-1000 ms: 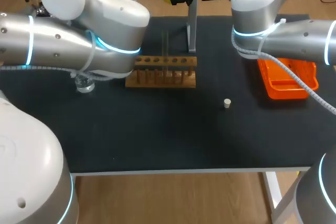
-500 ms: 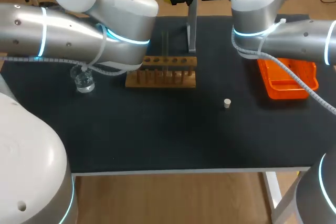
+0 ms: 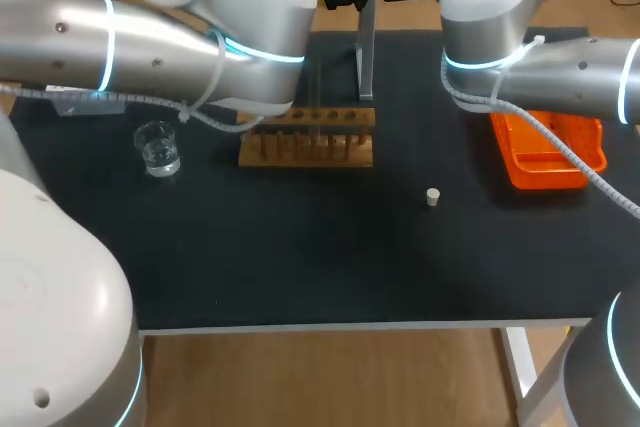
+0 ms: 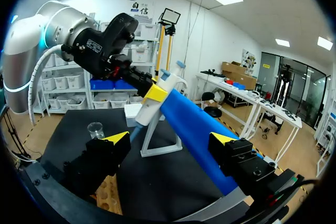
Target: Invert the test tube, pick up the pipette, mount the tip to pipette, aspirate from beaker and dispense into the tube, eject the tip, return the pipette, and cap with the stopper.
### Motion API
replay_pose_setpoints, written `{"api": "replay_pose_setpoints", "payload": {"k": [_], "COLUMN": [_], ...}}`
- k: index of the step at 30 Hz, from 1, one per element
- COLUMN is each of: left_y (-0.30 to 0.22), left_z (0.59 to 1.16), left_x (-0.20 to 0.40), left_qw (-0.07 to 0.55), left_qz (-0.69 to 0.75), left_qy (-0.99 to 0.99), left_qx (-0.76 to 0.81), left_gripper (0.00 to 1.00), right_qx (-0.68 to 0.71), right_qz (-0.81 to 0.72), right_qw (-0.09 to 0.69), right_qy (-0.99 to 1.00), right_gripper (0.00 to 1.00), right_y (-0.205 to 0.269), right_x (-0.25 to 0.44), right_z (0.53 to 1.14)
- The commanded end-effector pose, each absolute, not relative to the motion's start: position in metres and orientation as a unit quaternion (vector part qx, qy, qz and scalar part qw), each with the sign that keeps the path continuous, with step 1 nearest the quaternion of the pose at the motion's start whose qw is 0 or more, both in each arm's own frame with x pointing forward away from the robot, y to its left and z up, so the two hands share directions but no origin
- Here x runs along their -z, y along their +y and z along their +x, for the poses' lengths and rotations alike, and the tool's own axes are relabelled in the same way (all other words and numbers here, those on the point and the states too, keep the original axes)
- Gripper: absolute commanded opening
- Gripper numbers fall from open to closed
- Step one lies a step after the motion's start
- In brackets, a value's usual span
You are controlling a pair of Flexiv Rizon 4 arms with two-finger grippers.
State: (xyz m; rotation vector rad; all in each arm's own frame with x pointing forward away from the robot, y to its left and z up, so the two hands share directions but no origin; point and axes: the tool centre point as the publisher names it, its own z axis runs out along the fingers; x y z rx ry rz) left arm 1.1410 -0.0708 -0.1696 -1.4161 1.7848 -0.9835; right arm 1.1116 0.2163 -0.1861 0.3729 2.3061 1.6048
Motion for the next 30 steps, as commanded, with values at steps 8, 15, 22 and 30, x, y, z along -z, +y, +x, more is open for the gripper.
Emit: {"api": "replay_pose_setpoints", "payload": {"k": [8,15,22,30], "left_y": [-0.073,-0.071,-0.068,-0.067], "left_z": [1.153,1.156,1.158,1.160], "left_x": [0.168,0.171,0.175,0.179], "left_qw": [0.322,0.317,0.314,0.311], "left_qz": [-0.558,-0.568,-0.580,-0.587], "left_qy": [0.682,0.682,0.681,0.682], "left_qx": [0.347,0.333,0.318,0.306], "left_gripper": [0.00,0.00,0.00,0.00], "right_qx": [-0.559,-0.559,-0.559,-0.559], "right_qz": [0.129,0.129,0.129,0.129], "right_qw": [0.151,0.151,0.151,0.151], "right_qy": [0.805,0.805,0.805,0.805], "right_gripper": [1.00,1.00,1.00,1.00], "right_y": [0.215,0.215,0.215,0.215], "right_x": [0.185,0.185,0.185,0.185], "right_z": [1.112,1.112,1.112,1.112]}}
